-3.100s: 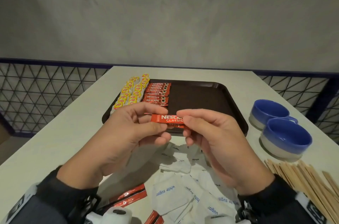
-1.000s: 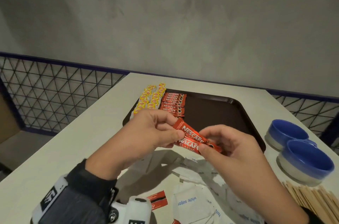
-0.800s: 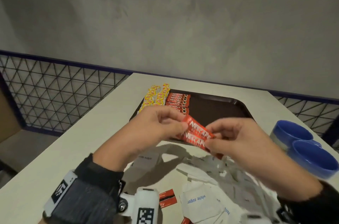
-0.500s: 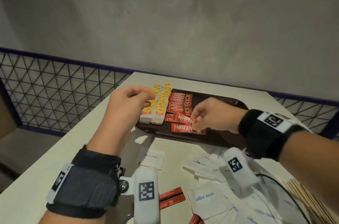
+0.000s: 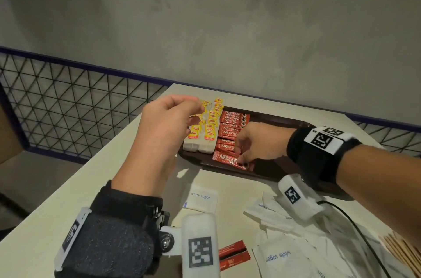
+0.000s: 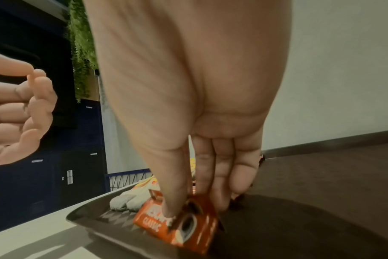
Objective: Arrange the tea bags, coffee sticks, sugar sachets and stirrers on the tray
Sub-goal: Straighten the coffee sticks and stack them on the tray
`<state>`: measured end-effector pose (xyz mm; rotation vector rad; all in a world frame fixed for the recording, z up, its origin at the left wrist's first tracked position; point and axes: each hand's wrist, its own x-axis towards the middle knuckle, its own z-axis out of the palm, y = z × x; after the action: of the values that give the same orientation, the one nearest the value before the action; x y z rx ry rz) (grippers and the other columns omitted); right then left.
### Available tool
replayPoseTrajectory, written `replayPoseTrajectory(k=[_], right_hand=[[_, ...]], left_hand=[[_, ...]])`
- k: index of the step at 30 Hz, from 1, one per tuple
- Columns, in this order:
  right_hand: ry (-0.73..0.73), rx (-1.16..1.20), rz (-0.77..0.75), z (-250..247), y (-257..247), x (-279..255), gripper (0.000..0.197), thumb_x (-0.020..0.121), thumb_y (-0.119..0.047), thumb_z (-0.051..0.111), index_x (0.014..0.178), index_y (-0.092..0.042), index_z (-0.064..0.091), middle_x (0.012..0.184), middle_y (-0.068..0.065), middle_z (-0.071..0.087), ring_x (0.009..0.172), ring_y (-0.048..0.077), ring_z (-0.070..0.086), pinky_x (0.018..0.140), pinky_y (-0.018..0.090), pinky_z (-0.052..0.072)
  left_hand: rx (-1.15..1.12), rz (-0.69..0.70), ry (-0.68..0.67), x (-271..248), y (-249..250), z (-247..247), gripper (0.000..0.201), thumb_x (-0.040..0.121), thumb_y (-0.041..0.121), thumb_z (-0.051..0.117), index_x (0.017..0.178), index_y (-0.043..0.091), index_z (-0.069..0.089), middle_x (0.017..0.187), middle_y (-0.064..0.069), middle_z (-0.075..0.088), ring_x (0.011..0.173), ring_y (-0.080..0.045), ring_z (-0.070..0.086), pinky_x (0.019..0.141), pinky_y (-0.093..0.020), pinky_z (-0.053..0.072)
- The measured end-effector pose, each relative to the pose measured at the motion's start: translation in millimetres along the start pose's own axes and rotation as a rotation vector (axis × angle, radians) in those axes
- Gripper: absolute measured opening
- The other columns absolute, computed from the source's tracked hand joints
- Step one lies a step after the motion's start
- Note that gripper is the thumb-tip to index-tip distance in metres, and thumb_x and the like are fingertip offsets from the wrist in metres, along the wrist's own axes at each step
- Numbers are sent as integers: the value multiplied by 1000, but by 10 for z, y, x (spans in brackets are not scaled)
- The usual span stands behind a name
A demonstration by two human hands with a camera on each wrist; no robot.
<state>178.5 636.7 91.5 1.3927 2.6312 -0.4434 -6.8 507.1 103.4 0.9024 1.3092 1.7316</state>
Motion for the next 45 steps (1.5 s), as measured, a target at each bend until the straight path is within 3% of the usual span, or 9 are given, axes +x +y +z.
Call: replayPoseTrajectory(k=[9,14,20,26,33,37,45], right_hand=[[4,-99,-11,-14,-68,77,21,90,-25,77,110,-22,72,107,-4,70,99,13,65,94,36,58],[25,-91,-27,8,-102,62,24,92,-36,73,108,-19,74,105,-4,72,95,10,66,89,30,57],[-2,-155,-3,61,-36,62,30,93,-28,74,118,-13,74,112,2,73,102,17,67,91,31,58],[23,-143,-8,126,-10,63,23,96,-17,69,118,-13,73,111,4,72,97,17,68,86,28,60],[7,-148,-14,111,-31,49,25,94,-32,72,112,-16,75,106,0,74,97,16,69,89,32,60],[5,-111,1,118,-31,54,25,91,-30,75,111,-16,73,104,2,73,94,18,71,87,32,60],[62,-68,-33,18,-34,67,22,100,-18,63,119,-15,72,113,-1,71,94,11,63,80,20,51]], left_hand=[[7,-2,-22,-12,-24,34,9,89,17,72,81,22,73,90,2,79,89,-14,72,79,-33,48],[12,-9,-21,-7,-45,49,10,89,17,72,80,22,73,88,3,80,90,-14,72,78,-32,49],[18,-22,-17,-5,-48,55,10,90,17,72,82,22,73,88,3,80,88,-13,73,75,-30,48],[22,-28,-12,0,-51,65,10,90,17,72,82,22,72,85,5,79,87,-13,72,73,-29,47],[32,-26,-7,-1,-62,54,8,91,18,72,83,22,72,86,4,79,88,-13,72,74,-30,47],[31,-22,-1,10,-61,59,9,90,18,72,82,21,73,87,4,80,87,-13,72,74,-30,47],[29,-18,-11,4,-58,56,7,89,18,72,83,21,73,87,4,79,89,-13,72,77,-31,47]])
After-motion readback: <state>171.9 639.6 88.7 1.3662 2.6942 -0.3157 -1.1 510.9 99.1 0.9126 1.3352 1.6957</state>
